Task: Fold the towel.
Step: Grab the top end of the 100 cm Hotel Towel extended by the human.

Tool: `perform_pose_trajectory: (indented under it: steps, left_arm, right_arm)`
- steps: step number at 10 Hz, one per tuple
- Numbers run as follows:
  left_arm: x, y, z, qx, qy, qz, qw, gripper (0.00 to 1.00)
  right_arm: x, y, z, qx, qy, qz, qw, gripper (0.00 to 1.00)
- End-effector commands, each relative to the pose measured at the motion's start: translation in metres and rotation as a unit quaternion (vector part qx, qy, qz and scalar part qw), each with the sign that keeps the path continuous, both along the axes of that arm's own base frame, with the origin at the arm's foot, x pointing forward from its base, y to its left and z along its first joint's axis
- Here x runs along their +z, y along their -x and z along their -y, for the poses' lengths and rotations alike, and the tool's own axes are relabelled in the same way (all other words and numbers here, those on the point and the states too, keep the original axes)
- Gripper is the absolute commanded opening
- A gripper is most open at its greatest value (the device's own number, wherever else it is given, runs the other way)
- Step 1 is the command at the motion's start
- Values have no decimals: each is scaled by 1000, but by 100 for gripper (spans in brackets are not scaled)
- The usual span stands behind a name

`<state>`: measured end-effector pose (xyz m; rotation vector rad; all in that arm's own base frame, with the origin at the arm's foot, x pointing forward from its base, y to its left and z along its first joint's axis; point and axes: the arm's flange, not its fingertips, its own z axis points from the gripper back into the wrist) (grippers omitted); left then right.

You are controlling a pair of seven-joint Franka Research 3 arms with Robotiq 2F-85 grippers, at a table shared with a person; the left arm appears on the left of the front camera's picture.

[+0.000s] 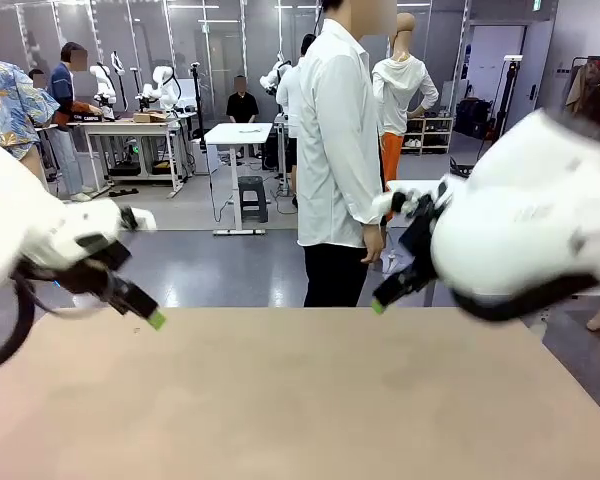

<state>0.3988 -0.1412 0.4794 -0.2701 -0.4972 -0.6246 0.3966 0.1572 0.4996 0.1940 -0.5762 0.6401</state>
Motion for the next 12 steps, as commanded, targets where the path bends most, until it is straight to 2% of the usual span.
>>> perform_pose_trajectory:
  steps: [1,2,3,4,5,6,9,10,12]
  left_arm:
    - [54,4,-55,6,102,-76,992,100]
    - [75,14,-84,-4,174,-116,978,100]
    - [93,27,-121,-28,266,-125,955,100]
    - [100,42,-156,-48,334,-117,934,100]
    - [103,56,-191,-26,381,-103,918,100]
    - [102,72,-228,8,429,-76,900,100]
    - [85,113,-311,86,500,-19,861,100]
    - [80,131,-341,125,518,-1,846,100]
    - [74,155,-380,177,538,27,824,100]
  right_arm:
    - [43,-6,49,26,-90,-79,992,100]
    - [57,-3,76,39,-158,-115,980,100]
    - [65,1,113,39,-223,-132,965,100]
    - [67,10,147,37,-282,-147,947,100]
    - [64,21,182,29,-334,-159,929,100]
    - [59,37,222,13,-391,-160,906,100]
    - [35,78,312,-33,-512,-134,848,100]
    - [24,93,337,-55,-537,-118,833,100]
    - [13,113,365,-80,-559,-96,819,100]
